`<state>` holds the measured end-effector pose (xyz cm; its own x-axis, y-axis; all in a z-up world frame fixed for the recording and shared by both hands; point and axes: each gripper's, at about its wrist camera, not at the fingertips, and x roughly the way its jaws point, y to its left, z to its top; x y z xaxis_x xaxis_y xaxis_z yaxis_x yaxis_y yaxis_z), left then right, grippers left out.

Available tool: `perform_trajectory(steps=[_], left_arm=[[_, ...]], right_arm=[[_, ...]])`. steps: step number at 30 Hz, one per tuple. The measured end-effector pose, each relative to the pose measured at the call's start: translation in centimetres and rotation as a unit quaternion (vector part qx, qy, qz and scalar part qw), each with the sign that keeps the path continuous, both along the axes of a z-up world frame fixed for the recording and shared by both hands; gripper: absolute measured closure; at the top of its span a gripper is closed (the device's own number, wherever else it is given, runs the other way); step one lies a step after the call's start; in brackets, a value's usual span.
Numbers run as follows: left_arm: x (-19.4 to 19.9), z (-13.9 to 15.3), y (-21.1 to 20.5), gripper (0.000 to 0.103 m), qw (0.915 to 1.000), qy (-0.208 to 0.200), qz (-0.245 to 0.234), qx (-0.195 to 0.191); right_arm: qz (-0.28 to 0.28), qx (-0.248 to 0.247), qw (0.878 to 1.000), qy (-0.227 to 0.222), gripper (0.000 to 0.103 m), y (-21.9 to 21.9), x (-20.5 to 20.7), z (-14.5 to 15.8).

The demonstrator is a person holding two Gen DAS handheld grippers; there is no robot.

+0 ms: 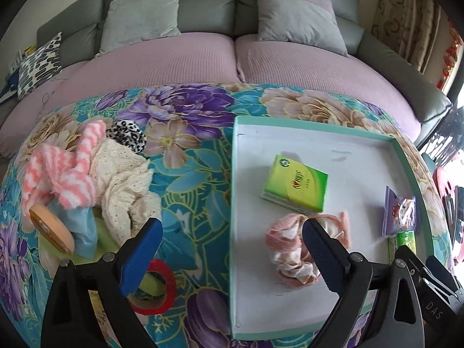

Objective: Organize soft objects
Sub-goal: 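Release the tissue pack with the right gripper while the left releases the lace cloth in the tray, then move both grippers back from the tray toward the pile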

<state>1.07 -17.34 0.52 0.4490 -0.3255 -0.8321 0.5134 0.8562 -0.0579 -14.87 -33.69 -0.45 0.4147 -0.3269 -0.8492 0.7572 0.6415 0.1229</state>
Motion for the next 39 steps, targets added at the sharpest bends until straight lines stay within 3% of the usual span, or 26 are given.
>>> perform_trajectory(steps=[20,26,39], left_arm=[[1.3,1.1,3.7,0.006,0.9986,0.006,0.053,0.004],[1.4,2.4,5.6,0.006,0.9973,-0.015,0.069,0.020],[3.1,4.7,13.2,0.006,0.9847,-0.057,0.158,0.049]], right_arm=[[0.049,-0.023,0.998,-0.028,0.000,3.0,2.0,1.6],[0.082,-0.025,0.996,-0.028,0.000,5.0,3.5,1.6],[0.165,-0.014,0.986,-0.033,0.000,10.4,6.7,1.3]])
